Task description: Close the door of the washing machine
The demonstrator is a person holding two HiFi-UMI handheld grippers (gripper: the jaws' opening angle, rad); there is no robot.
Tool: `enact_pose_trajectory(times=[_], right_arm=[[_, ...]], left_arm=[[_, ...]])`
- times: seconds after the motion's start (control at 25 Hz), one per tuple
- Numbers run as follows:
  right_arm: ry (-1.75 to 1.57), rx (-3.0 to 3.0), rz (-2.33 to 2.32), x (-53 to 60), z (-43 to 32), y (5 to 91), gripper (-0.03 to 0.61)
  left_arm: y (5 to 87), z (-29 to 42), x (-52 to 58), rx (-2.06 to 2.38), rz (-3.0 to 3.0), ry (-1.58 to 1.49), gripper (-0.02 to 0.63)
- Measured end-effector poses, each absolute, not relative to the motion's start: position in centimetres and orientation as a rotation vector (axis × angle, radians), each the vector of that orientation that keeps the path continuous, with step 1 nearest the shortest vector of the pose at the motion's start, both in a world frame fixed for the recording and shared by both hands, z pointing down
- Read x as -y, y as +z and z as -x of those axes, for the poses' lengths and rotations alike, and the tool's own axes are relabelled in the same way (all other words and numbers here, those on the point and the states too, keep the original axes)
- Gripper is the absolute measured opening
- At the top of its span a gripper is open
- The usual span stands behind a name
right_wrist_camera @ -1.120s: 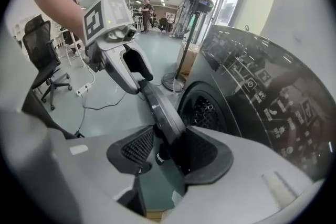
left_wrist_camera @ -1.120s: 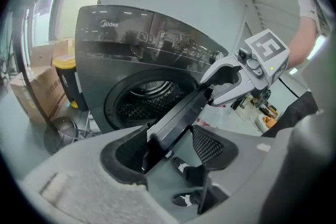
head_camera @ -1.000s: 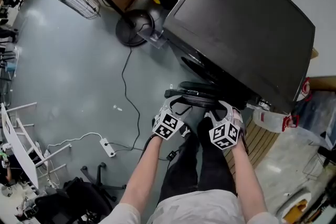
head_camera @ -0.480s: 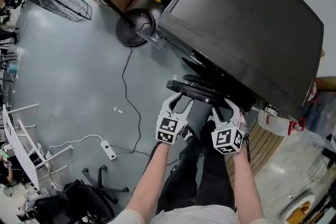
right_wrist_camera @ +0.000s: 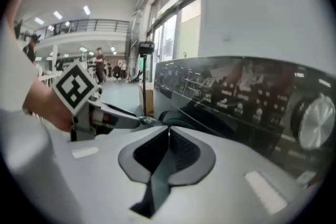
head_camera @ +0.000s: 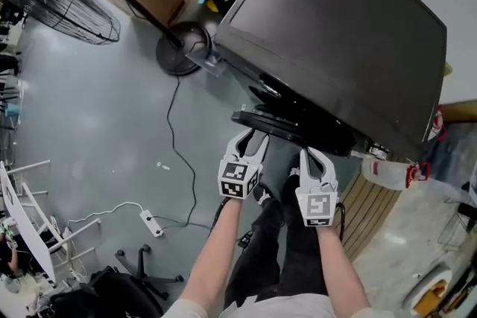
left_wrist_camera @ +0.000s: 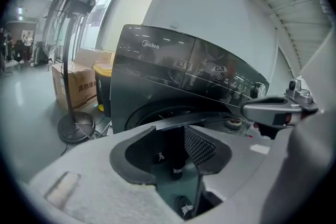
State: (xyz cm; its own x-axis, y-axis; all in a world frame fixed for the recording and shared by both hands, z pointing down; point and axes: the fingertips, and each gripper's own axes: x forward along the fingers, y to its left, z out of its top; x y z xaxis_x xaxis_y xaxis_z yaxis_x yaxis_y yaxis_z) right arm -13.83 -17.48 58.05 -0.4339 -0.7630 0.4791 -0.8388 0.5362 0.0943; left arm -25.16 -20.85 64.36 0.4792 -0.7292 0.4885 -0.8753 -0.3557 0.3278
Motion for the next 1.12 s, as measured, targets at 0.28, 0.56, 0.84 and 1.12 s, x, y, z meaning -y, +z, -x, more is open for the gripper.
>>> enact_pose_trajectory(times=[0.28,0.56,0.84,1.12], right_arm=[[0.713,2.155,-1.585,17.7,9.9,62.6,0.002],[0.719,2.132,-1.649,18.5,10.0,62.9,0.002],[0.841,2.098,-1.761,20.3,8.7,63.0,0.002],[1.011,2.172,-1.741,20.8,9.3,62.8,0.002]], left_arm=[[65.6,24.1,22.0,1.303,-2.163,0.382,-0.002],[65.6,23.3,23.2,1.269,-2.186,0.356,-0.002],[65.2,21.6,26.5,1.213,-2.244,0.433,0.0],[64.9,21.4,26.8,1.237,-2.206,0.368,0.0]])
